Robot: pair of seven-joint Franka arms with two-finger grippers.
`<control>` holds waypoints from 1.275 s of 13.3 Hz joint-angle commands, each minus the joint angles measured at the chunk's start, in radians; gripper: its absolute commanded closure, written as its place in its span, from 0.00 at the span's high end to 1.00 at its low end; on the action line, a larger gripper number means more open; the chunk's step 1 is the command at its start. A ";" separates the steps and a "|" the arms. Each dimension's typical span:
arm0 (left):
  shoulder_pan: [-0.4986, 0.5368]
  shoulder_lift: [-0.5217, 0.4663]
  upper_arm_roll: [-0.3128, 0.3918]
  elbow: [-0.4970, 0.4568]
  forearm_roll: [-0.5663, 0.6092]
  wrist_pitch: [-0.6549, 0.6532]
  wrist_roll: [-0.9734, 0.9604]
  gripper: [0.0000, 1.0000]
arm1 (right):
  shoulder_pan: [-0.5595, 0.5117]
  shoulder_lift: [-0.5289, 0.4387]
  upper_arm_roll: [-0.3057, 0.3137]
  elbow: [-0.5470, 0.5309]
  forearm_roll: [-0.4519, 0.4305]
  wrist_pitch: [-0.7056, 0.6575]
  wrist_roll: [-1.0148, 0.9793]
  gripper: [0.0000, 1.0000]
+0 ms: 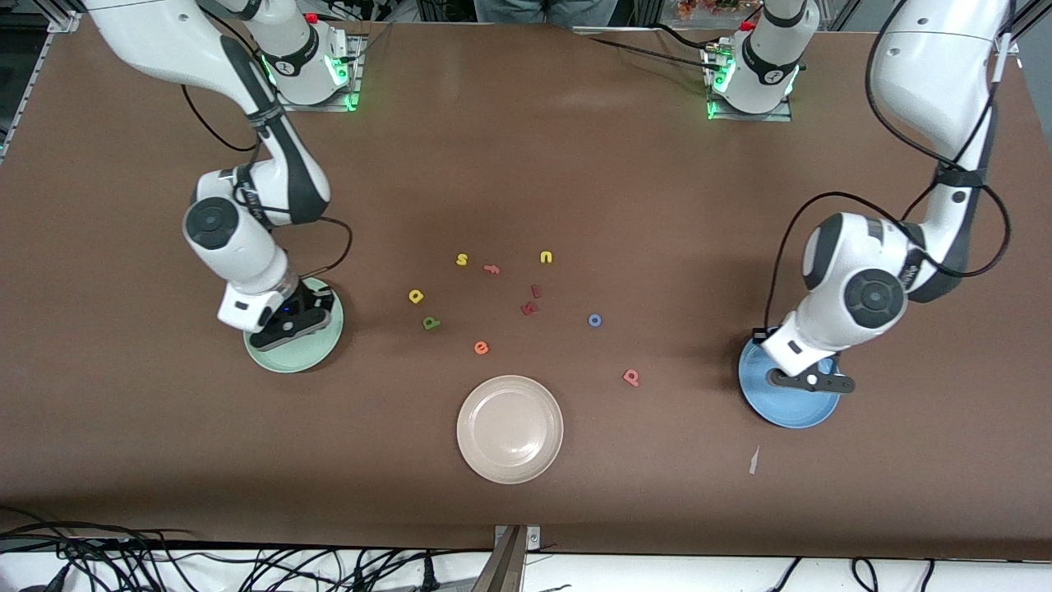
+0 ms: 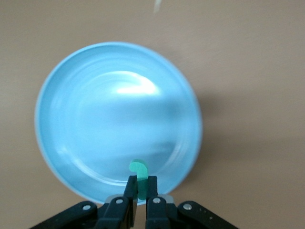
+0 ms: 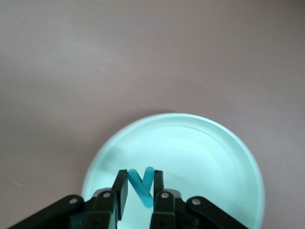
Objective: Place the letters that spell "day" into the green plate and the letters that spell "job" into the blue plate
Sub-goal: 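Drop the y on the green plate while the left gripper drops the 1 on blue, then move the right gripper to the yellow letter while the left gripper reaches the pink d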
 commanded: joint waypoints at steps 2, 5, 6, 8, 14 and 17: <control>0.080 0.073 -0.012 0.045 -0.027 -0.002 0.067 0.44 | -0.002 -0.010 -0.007 -0.016 0.012 -0.006 -0.017 0.40; 0.066 0.080 -0.012 0.096 -0.119 -0.004 0.036 0.86 | -0.001 -0.010 -0.003 -0.017 0.018 -0.006 0.032 0.52; 0.065 0.082 -0.012 0.113 -0.147 -0.006 0.030 0.92 | 0.001 -0.010 0.008 -0.016 0.017 -0.006 0.063 0.52; 0.054 0.083 -0.013 0.142 -0.162 -0.006 0.001 0.96 | 0.010 -0.010 0.042 -0.014 0.017 -0.006 0.159 0.52; -0.155 0.264 -0.012 0.346 -0.188 -0.006 -0.542 0.99 | 0.156 0.017 0.048 -0.005 0.014 0.003 0.467 0.55; -0.210 0.319 -0.012 0.420 -0.191 -0.006 -0.823 0.99 | 0.217 0.045 0.051 -0.006 0.015 0.035 0.493 0.58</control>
